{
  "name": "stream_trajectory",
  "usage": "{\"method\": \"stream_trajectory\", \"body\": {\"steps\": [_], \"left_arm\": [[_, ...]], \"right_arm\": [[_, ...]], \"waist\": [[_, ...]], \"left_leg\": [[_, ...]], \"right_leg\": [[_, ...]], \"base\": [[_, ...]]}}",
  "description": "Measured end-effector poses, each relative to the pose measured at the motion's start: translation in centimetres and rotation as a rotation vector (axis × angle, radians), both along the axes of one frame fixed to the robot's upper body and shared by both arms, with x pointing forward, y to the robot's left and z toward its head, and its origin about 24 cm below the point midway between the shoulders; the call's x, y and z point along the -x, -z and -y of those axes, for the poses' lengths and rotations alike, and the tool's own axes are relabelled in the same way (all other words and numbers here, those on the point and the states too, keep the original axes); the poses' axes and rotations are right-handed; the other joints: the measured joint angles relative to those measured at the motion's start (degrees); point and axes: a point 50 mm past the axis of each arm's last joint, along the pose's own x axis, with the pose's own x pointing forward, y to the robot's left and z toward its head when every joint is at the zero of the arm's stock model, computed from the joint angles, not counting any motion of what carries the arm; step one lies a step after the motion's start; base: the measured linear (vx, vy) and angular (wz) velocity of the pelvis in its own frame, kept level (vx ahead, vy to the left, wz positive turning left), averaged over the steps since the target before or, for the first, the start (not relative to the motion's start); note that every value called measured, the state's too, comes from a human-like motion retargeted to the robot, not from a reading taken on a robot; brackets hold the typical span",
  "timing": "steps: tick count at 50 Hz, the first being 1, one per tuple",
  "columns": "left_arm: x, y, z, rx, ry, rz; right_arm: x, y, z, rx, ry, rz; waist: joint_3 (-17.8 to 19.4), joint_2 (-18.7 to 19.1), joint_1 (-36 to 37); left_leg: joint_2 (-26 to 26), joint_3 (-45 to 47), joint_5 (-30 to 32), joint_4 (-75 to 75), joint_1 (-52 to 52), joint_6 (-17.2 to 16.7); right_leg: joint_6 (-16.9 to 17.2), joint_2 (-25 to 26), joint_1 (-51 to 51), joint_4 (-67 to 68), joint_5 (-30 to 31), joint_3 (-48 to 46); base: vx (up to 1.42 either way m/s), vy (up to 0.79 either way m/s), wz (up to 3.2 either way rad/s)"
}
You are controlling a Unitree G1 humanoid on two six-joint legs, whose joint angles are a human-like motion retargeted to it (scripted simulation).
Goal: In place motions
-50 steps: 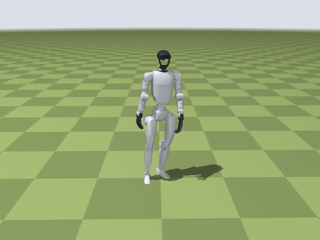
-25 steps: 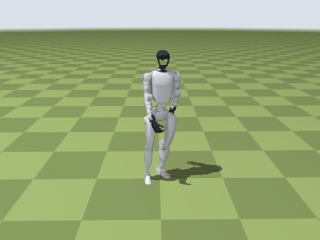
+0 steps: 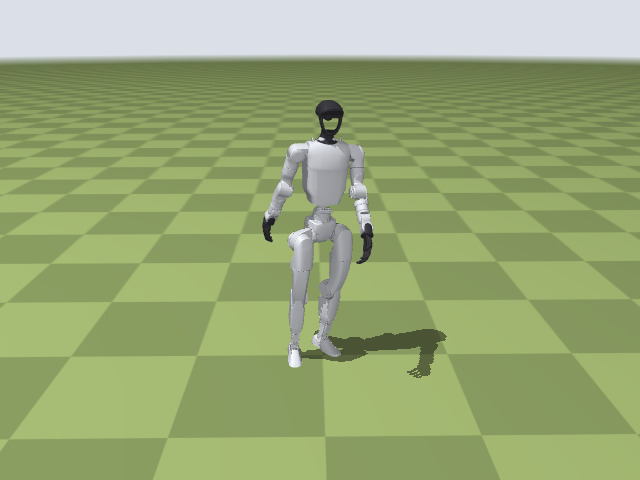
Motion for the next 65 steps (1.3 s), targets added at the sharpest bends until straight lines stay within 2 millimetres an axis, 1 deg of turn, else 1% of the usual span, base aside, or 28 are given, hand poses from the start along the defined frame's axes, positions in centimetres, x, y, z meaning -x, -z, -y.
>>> {"method": "stream_trajectory", "body": {"steps": [3,5,8,11,13,15,17,19,22,25,27,29,31,33,35,37,39,41,44,46,48,51,53,55,58,60,62,65], "left_arm": [[2.9,1.8,-0.9,-0.030,-0.001,-0.103],[5.9,3.4,-1.7,-0.056,-0.007,-0.217],[12.2,5.6,-3.0,-0.105,-0.022,-0.460],[20.1,6.7,-4.2,-0.155,-0.077,-0.742],[25.6,6.5,-4.4,-0.168,-0.145,-0.916],[30.9,5.8,-4.2,-0.147,-0.221,-1.068],[35.6,4.7,-3.6,-0.098,-0.276,-1.189],[39.5,3.3,-2.9,-0.057,-0.308,-1.282],[43.6,1.4,-1.7,-0.029,-0.336,-1.395],[45.6,0.2,-1.2,-0.033,-0.365,-1.463],[45.3,0.4,-1.2,-0.034,-0.383,-1.460],[44.0,1.1,-1.4,-0.036,-0.388,-1.422],[41.7,2.4,-1.9,-0.045,-0.381,-1.352],[38.5,3.8,-2.6,-0.067,-0.365,-1.260],[34.3,5.1,-3.3,-0.102,-0.335,-1.149],[29.6,6.1,-3.7,-0.124,-0.284,-1.029],[24.7,6.7,-3.9,-0.123,-0.225,-0.898],[19.4,6.7,-3.5,-0.092,-0.170,-0.748],[11.7,5.6,-1.8,-0.011,-0.098,-0.498],[7.5,4.2,-0.6,0.028,-0.064,-0.335],[4.0,2.5,0.4,0.046,-0.036,-0.190],[0.5,0.2,1.1,0.035,0.010,-0.024],[-0.8,-0.7,1.4,0.018,0.046,0.041],[-1.1,-1.0,1.4,0.001,0.083,0.064],[0.2,-0.1,0.7,-0.040,0.123,0.022],[2.1,1.2,-0.1,-0.072,0.128,-0.049],[5.2,3.0,-1.0,-0.098,0.113,-0.163],[11.4,5.5,-2.2,-0.115,0.057,-0.408]], "right_arm": [[-2.4,1.0,-0.5,-0.035,-0.017,0.064],[-4.8,1.8,-0.9,-0.071,-0.047,0.126],[-9.9,3.1,-1.7,-0.152,-0.134,0.254],[-16.7,3.8,-3.5,-0.256,-0.260,0.432],[-21.6,3.8,-5.3,-0.330,-0.340,0.579],[-26.1,3.1,-7.7,-0.409,-0.405,0.732],[-29.8,2.0,-10.2,-0.493,-0.450,0.873],[-32.6,0.6,-12.4,-0.572,-0.477,0.995],[-35.3,-1.3,-14.7,-0.655,-0.508,1.144],[-36.6,-2.4,-15.6,-0.679,-0.544,1.236],[-36.5,-2.3,-15.5,-0.669,-0.576,1.246],[-35.6,-1.7,-14.8,-0.649,-0.604,1.213],[-34.0,-0.5,-13.6,-0.617,-0.615,1.143],[-31.5,1.0,-12.0,-0.572,-0.604,1.045],[-28.5,2.4,-10.1,-0.510,-0.568,0.937],[-24.9,3.5,-7.8,-0.409,-0.526,0.829],[-20.7,4.0,-5.5,-0.299,-0.478,0.699],[-16.4,4.1,-3.8,-0.222,-0.412,0.559],[-10.7,3.5,-1.9,-0.158,-0.278,0.374],[-7.5,2.7,-1.1,-0.134,-0.187,0.272],[-4.8,2.0,-0.7,-0.110,-0.109,0.191],[-1.9,0.9,-0.1,-0.055,-0.026,0.109],[-0.7,0.4,0.2,-0.018,0.004,0.073],[-0.2,0.1,0.4,0.007,0.018,0.054],[-1.0,0.5,0.1,-0.004,0.012,0.070],[-2.4,1.0,-0.2,-0.037,-0.015,0.100],[-4.7,1.8,-0.5,-0.081,-0.067,0.142],[-9.6,3.0,-1.4,-0.154,-0.177,0.247]], "waist": [[-0.20,0.37,0.38],[-0.19,0.50,0.95],[0.28,0.36,2.24],[0.96,0.16,2.95],[1.42,0.23,2.90],[1.71,0.53,2.40],[1.47,0.92,1.69],[0.89,1.25,1.13],[0.12,1.60,0.50],[-0.16,1.46,0.21],[-0.17,1.27,-0.01],[-0.35,1.08,-0.17],[-0.68,0.95,-0.32],[-1.05,0.82,-0.42],[-1.40,0.57,-0.26],[-1.56,0.28,-0.15],[-1.51,-0.01,0.11],[-1.30,-0.29,0.25],[-1.05,-0.40,0.34],[-1.17,-0.23,0.23],[-1.44,0.09,0.19],[-1.74,0.65,0.25],[-1.78,1.00,0.25],[-1.84,1.35,0.21],[-2.08,1.68,0.40],[-2.20,1.74,0.69],[-2.27,1.77,0.95],[-2.04,1.81,1.18]], "left_leg": [[-0.11,-0.14,-0.04,-0.10,0.00,0.01],[-0.22,-0.02,-0.11,-0.31,0.38,0.05],[-0.31,0.85,-0.36,-0.68,1.59,0.00],[-0.20,2.18,-0.70,-1.06,2.83,-0.14],[-0.05,2.96,-0.91,-1.38,3.52,-0.22],[0.16,3.63,-1.10,-1.73,4.04,-0.30],[0.39,4.23,-1.27,-2.03,4.18,-0.41],[0.57,4.81,-1.39,-2.27,3.99,-0.54],[0.73,5.24,-1.50,-2.44,3.64,-0.71],[0.75,5.32,-1.50,-2.43,3.49,-0.79],[0.66,5.13,-1.46,-2.35,3.44,-0.77],[0.57,4.84,-1.40,-2.22,3.24,-0.75],[0.46,4.42,-1.31,-2.08,2.85,-0.71],[0.34,3.89,-1.18,-1.95,2.40,-0.63],[0.18,3.28,-0.99,-1.76,1.74,-0.54],[-0.03,2.56,-0.78,-1.53,1.25,-0.46],[-0.21,1.93,-0.60,-1.32,0.91,-0.37],[-0.40,1.50,-0.44,-1.14,0.67,-0.27],[-0.62,1.28,-0.34,-0.91,0.17,-0.10],[-0.67,1.43,-0.38,-0.82,-0.11,-0.01],[-0.66,1.71,-0.47,-0.75,-0.39,0.05],[-0.61,1.96,-0.62,-0.67,-0.75,0.14],[-0.55,1.93,-0.70,-0.61,-0.89,0.19],[-0.51,1.75,-0.75,-0.56,-1.02,0.23],[-0.53,1.50,-0.80,-0.60,-1.11,0.27],[-0.56,1.44,-0.83,-0.67,-1.01,0.28],[-0.59,1.37,-0.86,-0.81,-0.76,0.27],[-0.61,1.55,-0.95,-1.24,0.10,0.29]], "right_leg": [[0.01,-0.07,-0.11,0.01,-0.05,-0.12],[-0.01,-0.09,-0.08,0.03,-0.02,0.00],[-0.06,-0.15,0.11,0.07,0.24,0.89],[-0.21,-0.03,0.15,0.15,0.61,2.20],[-0.27,0.15,0.00,0.30,0.81,2.99],[-0.24,0.36,-0.31,0.51,0.98,3.69],[-0.14,0.55,-0.85,0.65,1.14,4.35],[-0.05,0.73,-1.52,0.69,1.25,4.96],[0.08,0.84,-2.25,0.72,1.31,5.45],[0.10,0.80,-2.46,0.79,1.26,5.55],[0.07,0.76,-2.30,0.75,1.18,5.35],[0.08,0.66,-2.20,0.71,1.07,5.07],[0.11,0.54,-2.18,0.66,0.94,4.66],[0.17,0.43,-2.13,0.59,0.79,4.13],[0.24,0.29,-2.17,0.55,0.59,3.53],[0.45,0.02,-2.02,0.55,0.37,2.86],[0.59,-0.23,-1.77,0.49,0.25,2.25],[0.63,-0.37,-1.46,0.33,0.17,1.80],[0.62,-0.56,-1.45,0.14,0.21,1.51],[0.54,-0.60,-1.61,0.04,0.28,1.63],[0.42,-0.61,-1.92,0.03,0.33,1.91],[0.29,-0.62,-2.35,0.15,0.34,2.16],[0.23,-0.58,-2.45,0.19,0.31,2.13],[0.22,-0.55,-2.47,0.21,0.25,1.95],[0.23,-0.55,-2.50,0.22,0.17,1.71],[0.22,-0.55,-2.45,0.24,0.13,1.65],[0.23,-0.54,-2.36,0.25,0.10,1.59],[0.25,-0.40,-2.14,0.26,0.13,1.77]], "base": [[0.00,0.04,0.02],[0.01,0.08,-0.04],[0.00,0.07,-0.24],[-0.03,0.02,-0.38],[-0.04,-0.01,-0.35],[-0.02,-0.03,-0.31],[0.01,-0.05,-0.29],[0.03,-0.04,-0.26],[0.01,-0.01,-0.06],[0.00,0.00,0.00],[0.00,0.00,0.00],[0.00,0.00,0.00],[0.02,-0.01,0.19],[0.02,-0.02,0.24],[0.01,-0.03,0.28],[0.02,-0.02,0.32],[0.01,-0.03,0.29],[-0.02,-0.03,0.20],[0.00,0.00,0.00],[0.00,0.00,0.00],[0.00,0.00,0.00],[0.00,0.00,0.00],[0.00,0.00,0.00],[0.00,0.00,0.00],[0.00,0.00,0.00],[0.00,0.00,0.00],[0.00,0.00,0.00],[0.00,0.00,0.00]]}}
